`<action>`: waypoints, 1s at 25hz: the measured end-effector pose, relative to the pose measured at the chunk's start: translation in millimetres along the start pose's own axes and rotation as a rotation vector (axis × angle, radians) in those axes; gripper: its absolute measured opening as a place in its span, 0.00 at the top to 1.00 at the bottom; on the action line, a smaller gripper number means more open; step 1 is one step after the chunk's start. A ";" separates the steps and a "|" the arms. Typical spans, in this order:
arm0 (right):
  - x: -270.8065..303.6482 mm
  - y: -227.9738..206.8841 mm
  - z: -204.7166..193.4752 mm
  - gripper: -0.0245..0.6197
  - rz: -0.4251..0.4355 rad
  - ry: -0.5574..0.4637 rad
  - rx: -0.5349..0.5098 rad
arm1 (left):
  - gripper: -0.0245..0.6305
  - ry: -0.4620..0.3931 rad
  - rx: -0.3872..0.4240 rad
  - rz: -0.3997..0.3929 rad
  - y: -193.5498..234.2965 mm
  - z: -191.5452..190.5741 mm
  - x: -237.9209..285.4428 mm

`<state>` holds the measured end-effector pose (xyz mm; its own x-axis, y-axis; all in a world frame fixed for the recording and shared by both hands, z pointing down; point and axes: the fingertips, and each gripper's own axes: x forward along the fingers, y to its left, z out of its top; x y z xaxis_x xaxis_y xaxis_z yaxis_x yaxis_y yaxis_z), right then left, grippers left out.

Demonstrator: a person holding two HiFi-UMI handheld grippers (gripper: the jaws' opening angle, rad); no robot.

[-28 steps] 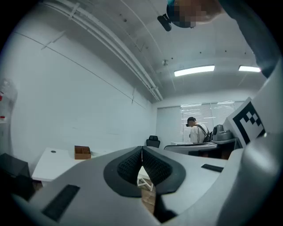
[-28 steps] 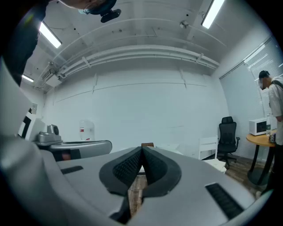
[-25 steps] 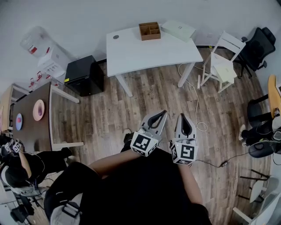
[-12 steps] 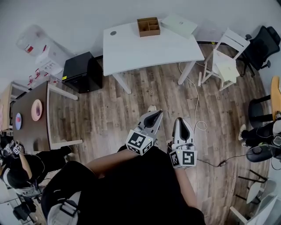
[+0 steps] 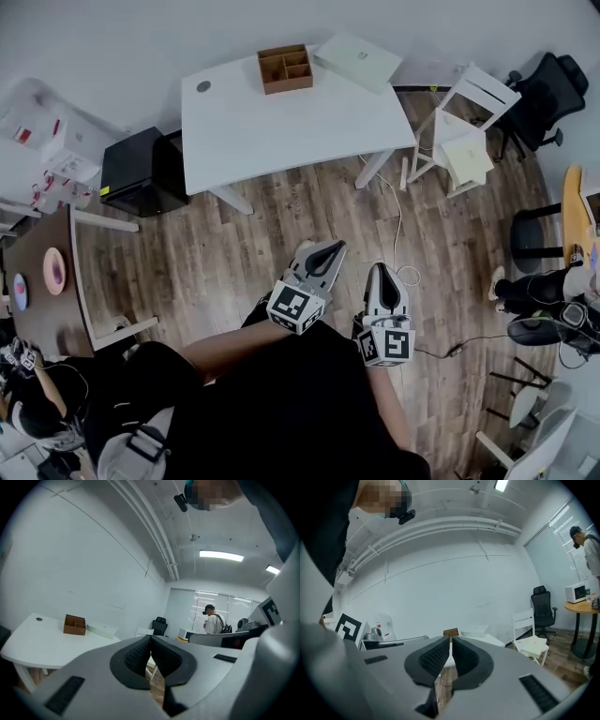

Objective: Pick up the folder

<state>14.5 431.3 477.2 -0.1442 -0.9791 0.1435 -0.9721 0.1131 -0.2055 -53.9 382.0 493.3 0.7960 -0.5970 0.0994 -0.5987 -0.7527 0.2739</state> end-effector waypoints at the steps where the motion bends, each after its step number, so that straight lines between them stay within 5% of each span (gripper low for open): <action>1: 16.1 -1.1 5.1 0.90 -0.001 0.006 -0.022 | 0.94 -0.001 -0.007 -0.002 9.6 5.7 9.2; 4: 66.5 5.6 23.5 0.90 0.019 0.016 -0.114 | 0.94 -0.018 0.021 -0.006 38.9 28.8 33.3; 14: 205.4 -8.2 51.7 0.90 0.019 0.065 -0.157 | 0.94 -0.026 0.009 0.008 147.0 61.5 110.4; 25: 277.2 -30.5 52.1 0.90 0.011 0.073 -0.082 | 0.94 -0.001 0.023 0.031 201.9 71.9 148.7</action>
<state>13.9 147.7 472.7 -0.1654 -0.9631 0.2123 -0.9818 0.1405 -0.1275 -62.8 121.3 494.6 0.7767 -0.6207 0.1070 -0.6253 -0.7398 0.2484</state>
